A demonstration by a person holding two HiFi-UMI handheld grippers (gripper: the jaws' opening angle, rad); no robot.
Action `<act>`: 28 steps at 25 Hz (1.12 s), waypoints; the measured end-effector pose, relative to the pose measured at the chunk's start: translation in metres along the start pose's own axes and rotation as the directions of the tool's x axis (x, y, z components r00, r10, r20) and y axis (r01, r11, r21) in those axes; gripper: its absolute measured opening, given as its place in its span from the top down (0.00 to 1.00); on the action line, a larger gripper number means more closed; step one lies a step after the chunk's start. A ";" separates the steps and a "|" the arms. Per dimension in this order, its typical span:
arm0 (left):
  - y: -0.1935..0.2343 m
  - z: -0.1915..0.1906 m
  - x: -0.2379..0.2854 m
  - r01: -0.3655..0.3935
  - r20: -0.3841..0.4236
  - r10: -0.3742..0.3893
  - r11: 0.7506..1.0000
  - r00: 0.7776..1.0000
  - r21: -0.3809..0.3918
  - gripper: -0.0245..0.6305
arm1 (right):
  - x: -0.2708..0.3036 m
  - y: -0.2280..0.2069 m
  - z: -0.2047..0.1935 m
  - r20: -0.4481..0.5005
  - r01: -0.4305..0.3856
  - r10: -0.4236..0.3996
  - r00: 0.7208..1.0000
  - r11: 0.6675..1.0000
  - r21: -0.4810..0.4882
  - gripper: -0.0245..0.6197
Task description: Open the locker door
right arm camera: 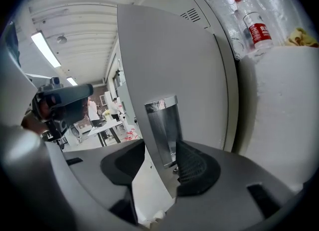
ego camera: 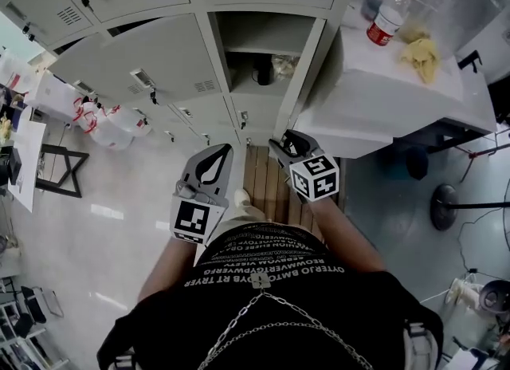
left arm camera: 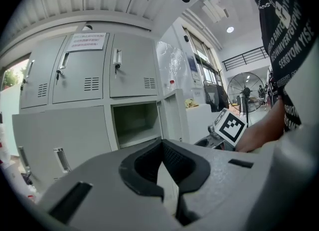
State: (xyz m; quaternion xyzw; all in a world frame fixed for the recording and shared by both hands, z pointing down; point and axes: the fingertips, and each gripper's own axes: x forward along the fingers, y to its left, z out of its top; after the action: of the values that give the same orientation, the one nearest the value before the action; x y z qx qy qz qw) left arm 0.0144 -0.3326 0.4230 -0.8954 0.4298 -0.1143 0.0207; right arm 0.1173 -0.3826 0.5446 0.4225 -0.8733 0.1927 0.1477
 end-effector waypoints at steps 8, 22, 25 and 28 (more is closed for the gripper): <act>-0.015 0.019 0.032 0.079 0.040 -0.079 0.997 0.996 0.022 0.96 | -0.044 -0.031 -0.017 0.022 0.043 -0.046 0.999 0.995 0.088 0.65; -0.048 0.032 0.008 0.054 0.070 -0.056 0.998 0.996 0.024 0.96 | -0.141 -0.020 -0.002 0.143 0.116 -0.102 0.984 0.989 -0.094 0.97; -0.053 0.032 -0.007 0.027 0.070 -0.028 0.999 0.997 0.017 0.96 | -0.167 -0.013 0.003 0.178 0.134 -0.112 0.978 0.984 -0.119 0.97; -0.063 0.030 -0.022 0.011 0.059 -0.012 1.000 0.998 0.012 0.96 | -0.180 -0.010 0.008 0.197 0.135 -0.109 0.974 0.982 -0.128 0.97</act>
State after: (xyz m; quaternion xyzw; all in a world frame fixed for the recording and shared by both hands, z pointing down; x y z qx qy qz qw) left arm 0.0564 -0.2779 0.3978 -0.9007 0.4232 -0.0904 0.0379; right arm 0.2325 -0.2694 0.4640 0.4804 -0.8670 0.0801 0.1050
